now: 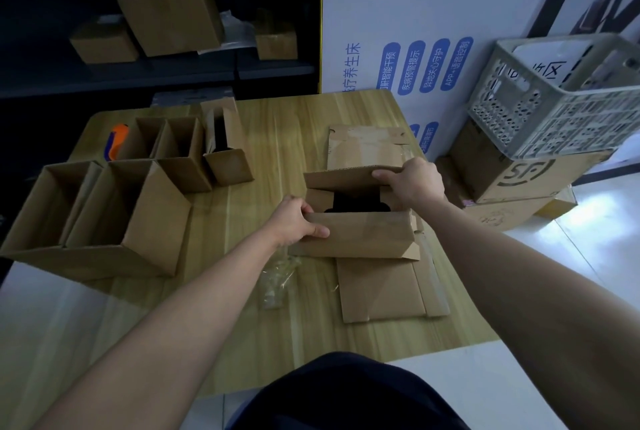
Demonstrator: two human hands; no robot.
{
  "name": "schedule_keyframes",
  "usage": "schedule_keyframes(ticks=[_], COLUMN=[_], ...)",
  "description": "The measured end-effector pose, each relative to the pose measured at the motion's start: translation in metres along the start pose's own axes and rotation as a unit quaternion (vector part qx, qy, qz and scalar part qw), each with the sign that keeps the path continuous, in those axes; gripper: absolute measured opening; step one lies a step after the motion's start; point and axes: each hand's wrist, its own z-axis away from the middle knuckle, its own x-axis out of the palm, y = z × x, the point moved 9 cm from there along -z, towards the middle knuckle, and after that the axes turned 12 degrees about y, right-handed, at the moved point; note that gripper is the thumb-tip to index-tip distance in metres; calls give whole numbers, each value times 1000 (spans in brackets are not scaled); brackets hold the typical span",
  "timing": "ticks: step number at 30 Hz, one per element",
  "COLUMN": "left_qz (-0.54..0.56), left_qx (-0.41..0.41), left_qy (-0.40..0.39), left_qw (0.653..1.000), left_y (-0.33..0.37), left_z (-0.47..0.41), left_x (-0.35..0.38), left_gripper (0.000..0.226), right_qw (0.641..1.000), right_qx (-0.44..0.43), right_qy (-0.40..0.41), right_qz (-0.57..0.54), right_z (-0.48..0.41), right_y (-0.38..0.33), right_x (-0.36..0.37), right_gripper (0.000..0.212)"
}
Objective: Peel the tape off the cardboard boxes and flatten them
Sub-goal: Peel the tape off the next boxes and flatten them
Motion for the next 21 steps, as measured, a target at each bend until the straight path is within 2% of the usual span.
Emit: schedule_keyframes(ticks=[6,9,11,14,17,19,21], left_qz=[21,154,183,175,168,160,181], left_qx=[25,0,-13,-28,-12,31,76], left_qy=[20,34,35,37,78,115,147], left_qw=[999,988,982,984,983,980,969], left_y=[6,5,1,-3,11,33,56], left_z=[1,-1,-3,-5,-11,-14,-14], left_x=[-4,-14,-18,-18,-29,-42,-54], left_gripper=[53,37,26,18,16,18,22], right_qw=[1000,1000,999,986,922,910,921], right_qx=[8,-6,-30,-106,-230,-268,-296], right_qy=[14,9,-19,-75,-118,-144,-161], right_qz=[-10,1,13,104,290,282,194], right_z=[-4,-6,-6,-2,7,16,27], right_y=[9,11,6,-16,-52,-78,-106], right_x=[1,0,3,5,8,8,6], right_gripper=[51,50,49,55,67,75,73])
